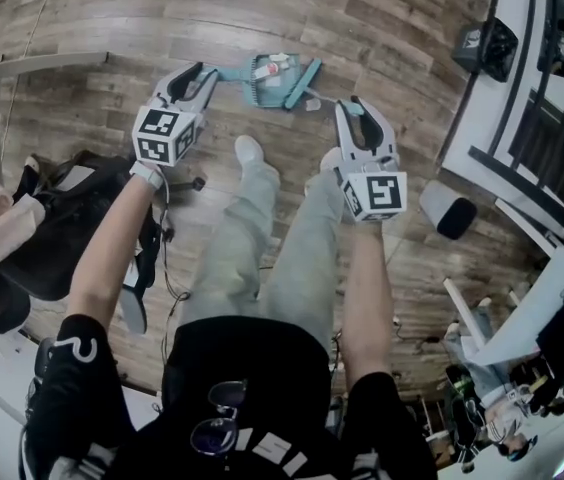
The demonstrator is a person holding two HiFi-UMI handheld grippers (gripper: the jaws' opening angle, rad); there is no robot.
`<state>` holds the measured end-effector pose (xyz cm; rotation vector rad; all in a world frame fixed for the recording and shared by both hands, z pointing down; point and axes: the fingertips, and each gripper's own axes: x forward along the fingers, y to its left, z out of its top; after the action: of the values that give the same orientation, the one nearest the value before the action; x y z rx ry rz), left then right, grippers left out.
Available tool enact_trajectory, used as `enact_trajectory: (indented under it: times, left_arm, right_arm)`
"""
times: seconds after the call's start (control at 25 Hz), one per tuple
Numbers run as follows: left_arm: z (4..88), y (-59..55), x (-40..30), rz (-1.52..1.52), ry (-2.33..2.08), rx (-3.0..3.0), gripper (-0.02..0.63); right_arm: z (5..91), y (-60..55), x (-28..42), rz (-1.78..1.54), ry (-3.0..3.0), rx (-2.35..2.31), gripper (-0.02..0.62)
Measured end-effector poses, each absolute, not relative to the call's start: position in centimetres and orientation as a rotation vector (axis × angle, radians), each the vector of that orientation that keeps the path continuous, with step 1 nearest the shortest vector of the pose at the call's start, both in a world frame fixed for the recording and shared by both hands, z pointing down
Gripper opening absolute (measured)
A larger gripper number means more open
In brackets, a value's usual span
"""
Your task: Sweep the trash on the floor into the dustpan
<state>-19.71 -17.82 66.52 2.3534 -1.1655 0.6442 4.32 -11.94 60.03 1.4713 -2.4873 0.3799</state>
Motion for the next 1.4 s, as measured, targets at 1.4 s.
enact_trajectory:
  times: [1.4]
  left_arm:
    - [66.5, -17.1, -19.5, 0.687, -1.090, 2.375, 0.123]
  right_arm:
    - [59.7, -7.0, -3.7, 0.406, -2.543, 1.259, 0.086]
